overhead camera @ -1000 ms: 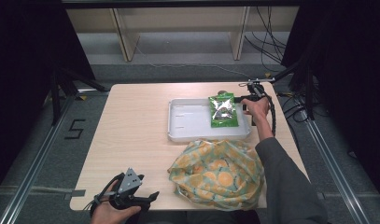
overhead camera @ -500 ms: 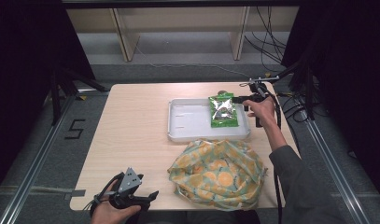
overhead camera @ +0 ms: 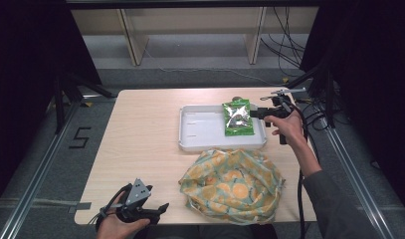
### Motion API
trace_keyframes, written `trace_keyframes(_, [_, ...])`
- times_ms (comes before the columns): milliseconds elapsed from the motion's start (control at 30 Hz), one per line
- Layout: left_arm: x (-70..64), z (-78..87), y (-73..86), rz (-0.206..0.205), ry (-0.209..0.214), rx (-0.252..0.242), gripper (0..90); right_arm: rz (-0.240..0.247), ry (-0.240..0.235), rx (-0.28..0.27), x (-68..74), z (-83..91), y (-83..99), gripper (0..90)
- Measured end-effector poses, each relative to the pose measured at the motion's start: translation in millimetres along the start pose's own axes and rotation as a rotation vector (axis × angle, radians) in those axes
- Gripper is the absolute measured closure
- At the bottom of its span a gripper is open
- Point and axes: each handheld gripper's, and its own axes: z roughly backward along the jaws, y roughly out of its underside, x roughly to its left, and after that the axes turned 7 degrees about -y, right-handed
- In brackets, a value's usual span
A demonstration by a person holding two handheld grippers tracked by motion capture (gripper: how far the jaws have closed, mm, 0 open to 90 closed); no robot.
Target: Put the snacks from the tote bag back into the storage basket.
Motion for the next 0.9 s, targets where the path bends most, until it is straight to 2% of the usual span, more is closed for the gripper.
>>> trace_keyframes(33, [1.5,0.4,-0.4,-0.023,-0.001,0.004,22.2,0.031,-0.006,-0.01,-1.5,1.5,1.3,51.8])
trace_keyframes(100, [1.7,0.4,-0.3,-0.022,-0.002,0.005,22.2,0.056,0.004,-0.001,-1.3,4.8,3.6,51.1])
trace_keyframes(133, [1.7,0.5,-0.6,-0.019,-0.003,0.008,22.2,0.037,-0.004,-0.012,2.0,5.7,5.6,50.7])
trace_keyframes(167, [1.8,0.5,-0.2,-0.018,-0.003,0.005,22.2,0.061,0.0,-0.008,1.9,7.7,6.5,50.4])
trace_keyframes(300, [1.9,0.4,-0.3,-0.019,-0.003,0.006,22.2,0.06,-0.023,-0.01,7.3,13.4,13.1,49.2])
trace_keyframes(433, [2.1,0.7,-0.5,-0.019,-0.005,0.004,22.2,0.075,-0.019,-0.01,10.8,18.9,16.2,48.2])
trace_keyframes(467, [2.4,0.9,-0.6,-0.021,-0.004,0.006,22.1,0.106,-0.027,-0.013,10.1,20.7,16.5,48.2])
trace_keyframes(500, [2.4,0.8,-0.6,-0.019,-0.006,0.005,22.1,0.112,-0.03,-0.011,11.0,21.9,17.1,48.2])
trace_keyframes(567, [2.5,0.9,-0.6,-0.02,-0.007,0.005,22.1,0.085,-0.038,-0.013,16.0,23.5,19.6,48.2])
trace_keyframes(600, [2.6,0.9,-0.6,-0.02,-0.006,0.005,22.1,0.117,-0.029,-0.003,15.1,25.8,20.0,48.0])
trace_keyframes(633, [2.8,0.9,-0.6,-0.021,-0.011,0.006,22.1,0.099,-0.036,-0.01,17.1,25.8,21.6,48.0])
trace_keyframes(667, [2.5,0.9,-0.5,-0.016,-0.011,0.005,22.1,0.125,-0.042,-0.009,16.2,27.3,22.4,47.9])
trace_keyframes(700, [2.7,0.9,-0.6,-0.018,-0.011,0.005,22.1,0.092,-0.045,-0.013,19.5,28.4,24.4,47.9])
trace_keyframes(733, [2.8,0.9,-0.6,-0.019,-0.011,0.005,22.1,0.116,-0.048,-0.015,18.6,30.1,25.1,47.9])
trace_keyframes(767, [1.2,0.7,0.0,0.009,-0.006,0.008,22.1,0.127,-0.045,-0.01,18.2,31.3,25.5,47.8])
trace_keyframes(800, [1.2,0.4,0.0,0.01,-0.008,0.006,22.1,0.118,-0.042,-0.02,20.6,32.1,27.3,47.5])
trace_keyframes(833, [1.2,0.3,-0.1,0.01,-0.006,0.007,22.1,0.137,-0.039,-0.012,19.9,34.2,28.3,47.1])
trace_keyframes(867, [1.2,0.1,-0.2,0.009,-0.005,0.007,22.1,0.108,-0.047,-0.014,22.4,34.7,29.9,46.6])
trace_keyframes(900, [1.3,0.2,-0.3,0.009,-0.006,0.008,22.1,0.135,-0.052,-0.017,20.7,36.0,31.0,46.3])
